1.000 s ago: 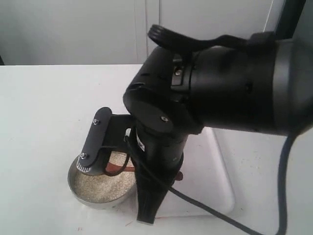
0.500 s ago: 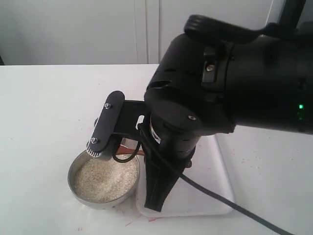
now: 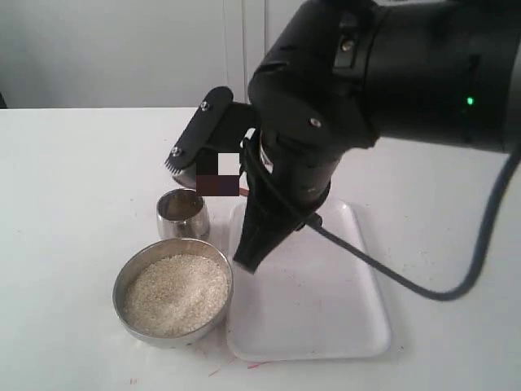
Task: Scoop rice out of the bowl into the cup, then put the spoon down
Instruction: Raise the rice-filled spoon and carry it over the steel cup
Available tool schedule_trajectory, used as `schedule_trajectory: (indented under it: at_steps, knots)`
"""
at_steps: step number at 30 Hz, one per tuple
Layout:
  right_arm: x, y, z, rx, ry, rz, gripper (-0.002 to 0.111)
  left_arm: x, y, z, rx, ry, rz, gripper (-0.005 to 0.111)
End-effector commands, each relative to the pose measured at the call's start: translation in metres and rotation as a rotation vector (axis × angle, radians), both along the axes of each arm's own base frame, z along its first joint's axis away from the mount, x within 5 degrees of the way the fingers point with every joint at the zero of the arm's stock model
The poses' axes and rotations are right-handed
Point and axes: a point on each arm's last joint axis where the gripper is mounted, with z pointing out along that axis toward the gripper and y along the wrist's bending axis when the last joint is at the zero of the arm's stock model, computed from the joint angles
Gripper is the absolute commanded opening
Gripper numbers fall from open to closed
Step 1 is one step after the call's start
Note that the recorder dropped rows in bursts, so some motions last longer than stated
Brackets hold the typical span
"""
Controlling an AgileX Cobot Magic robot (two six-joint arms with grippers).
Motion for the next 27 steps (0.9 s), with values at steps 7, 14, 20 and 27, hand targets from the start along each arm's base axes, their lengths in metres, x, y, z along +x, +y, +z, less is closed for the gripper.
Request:
schedule_trajectory:
  at_steps: [7,14,20,27]
  knots:
    - [0.039,0.002,0.011,-0.072,0.028,-0.041,0.000,0.000,0.000,0.002,-0.012,-0.006,-0.009,0.014]
    - [0.052,0.014,-0.002,-0.092,0.069,-0.032,0.000,0.000,0.000,0.002,-0.012,-0.006,-0.009,0.014]
    - [0.056,0.021,-0.019,-0.099,0.110,-0.025,0.000,0.000,0.000,0.002,-0.012,-0.006,-0.009,0.014]
    - [0.062,0.027,-0.028,-0.120,0.093,0.063,0.000,0.000,0.000,0.002,-0.012,-0.006,-0.009,0.014]
